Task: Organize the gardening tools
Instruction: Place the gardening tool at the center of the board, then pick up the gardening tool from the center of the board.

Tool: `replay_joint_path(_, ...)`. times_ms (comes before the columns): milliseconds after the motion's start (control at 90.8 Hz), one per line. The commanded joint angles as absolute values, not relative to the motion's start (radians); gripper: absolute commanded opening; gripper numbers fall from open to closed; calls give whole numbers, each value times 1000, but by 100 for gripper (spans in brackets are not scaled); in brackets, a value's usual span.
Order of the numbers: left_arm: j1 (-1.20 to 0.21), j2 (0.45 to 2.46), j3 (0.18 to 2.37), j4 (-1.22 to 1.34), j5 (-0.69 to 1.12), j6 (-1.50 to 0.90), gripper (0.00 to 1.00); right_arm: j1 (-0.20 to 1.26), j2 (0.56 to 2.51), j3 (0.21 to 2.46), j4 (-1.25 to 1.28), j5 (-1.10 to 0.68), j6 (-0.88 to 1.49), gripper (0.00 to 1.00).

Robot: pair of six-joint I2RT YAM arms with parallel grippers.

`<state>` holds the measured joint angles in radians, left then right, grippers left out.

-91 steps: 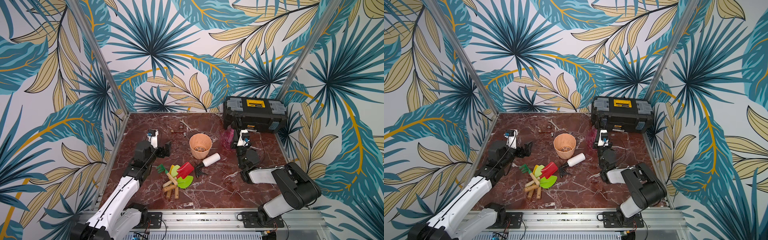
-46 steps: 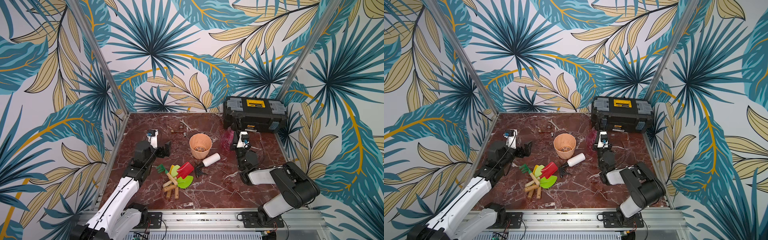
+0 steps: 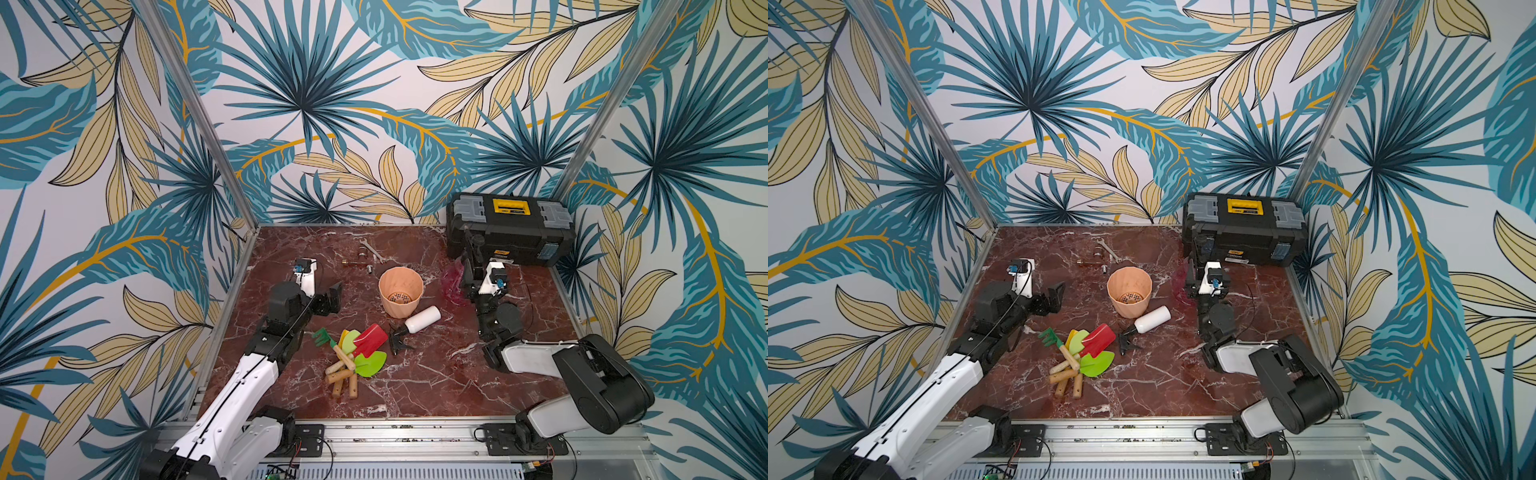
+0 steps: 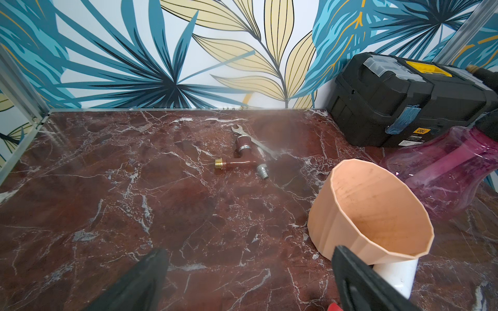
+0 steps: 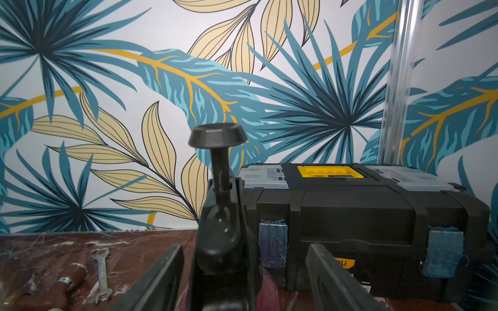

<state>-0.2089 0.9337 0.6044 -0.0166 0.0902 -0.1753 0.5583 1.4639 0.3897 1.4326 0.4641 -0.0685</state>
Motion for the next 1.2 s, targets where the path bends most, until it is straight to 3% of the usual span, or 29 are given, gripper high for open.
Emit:
replay_joint_path(0,-212,919,598,-14,93,-164,100,563,1384,405,1225,502,24,83)
replay_joint_path(396,-212,916,604,-8,105,-168,100,563,1054,614,268,444,317,85)
replay_joint_path(584,-212,912,610,-12,108,-171,100,563,1029,813,-342,356,490,80)
replay_joint_path(716,-212,911,611,-11,109,-172,100,564,1039,911,-620,314,550,77)
replay_joint_path(1013,-212,910,625,-28,113,-175,100,651,1116,1074,-886,157,502,70)
replay_joint_path(1189,-212,903,626,-43,110,-179,100,751,1212,1075,-842,91,379,70)
